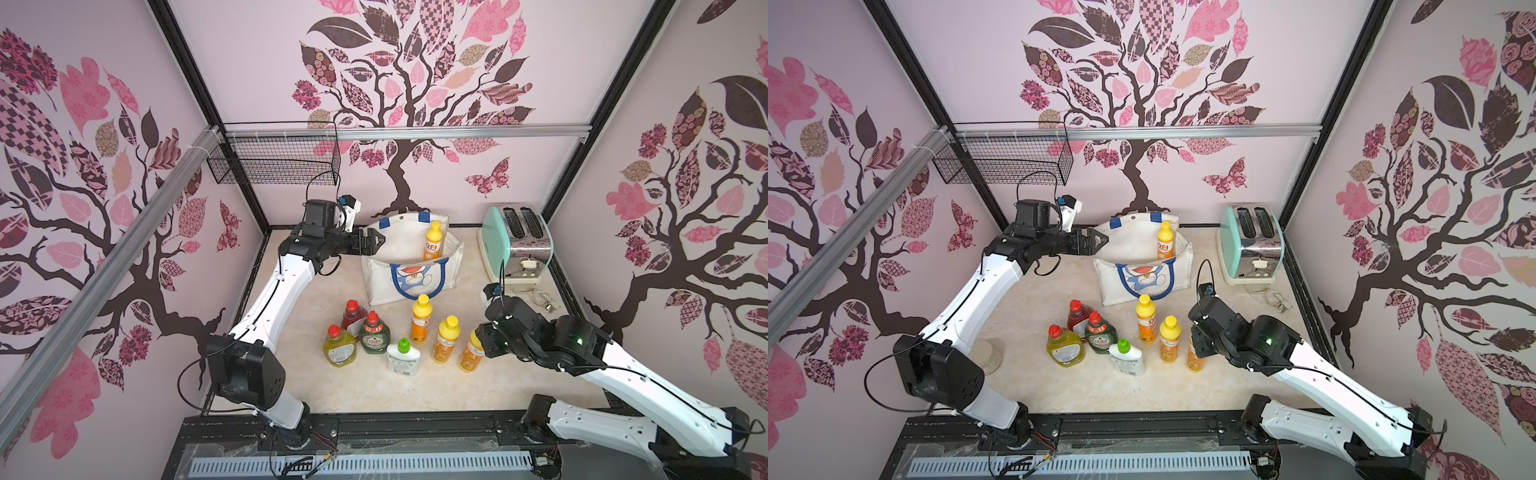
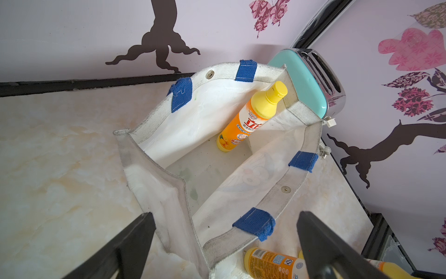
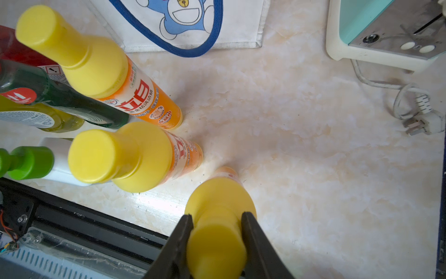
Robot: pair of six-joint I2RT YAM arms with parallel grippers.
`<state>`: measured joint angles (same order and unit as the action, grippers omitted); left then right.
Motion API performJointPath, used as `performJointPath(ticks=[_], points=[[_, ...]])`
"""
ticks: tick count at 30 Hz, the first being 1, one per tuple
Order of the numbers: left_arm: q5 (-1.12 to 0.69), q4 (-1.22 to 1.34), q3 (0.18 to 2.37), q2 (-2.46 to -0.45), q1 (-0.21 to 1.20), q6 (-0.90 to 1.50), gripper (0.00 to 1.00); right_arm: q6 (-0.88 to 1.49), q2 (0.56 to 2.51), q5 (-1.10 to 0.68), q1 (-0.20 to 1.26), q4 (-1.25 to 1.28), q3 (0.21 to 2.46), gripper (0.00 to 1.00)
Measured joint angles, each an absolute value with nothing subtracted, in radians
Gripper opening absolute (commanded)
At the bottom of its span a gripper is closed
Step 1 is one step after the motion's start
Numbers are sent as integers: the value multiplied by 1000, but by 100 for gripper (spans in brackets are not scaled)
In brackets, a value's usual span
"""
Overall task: Pack dish soap into the shopping bag
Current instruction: Pick up the bottle of dish soap at the center of the board.
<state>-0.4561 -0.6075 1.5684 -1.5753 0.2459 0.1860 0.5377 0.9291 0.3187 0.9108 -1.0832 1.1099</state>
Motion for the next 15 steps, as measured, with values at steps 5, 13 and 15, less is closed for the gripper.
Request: performJointPath(ticks=[5, 13, 15], points=[[-456, -607, 1568, -1577, 246, 186, 98, 544, 927, 353, 910, -1065, 1098, 18], [-455, -609, 1569, -1578, 246, 186, 98, 529, 995, 387, 910, -1054, 1137, 1], [-455, -609, 1569, -1579, 246, 186, 98, 513, 1023, 392, 910, -1056, 1156, 0]])
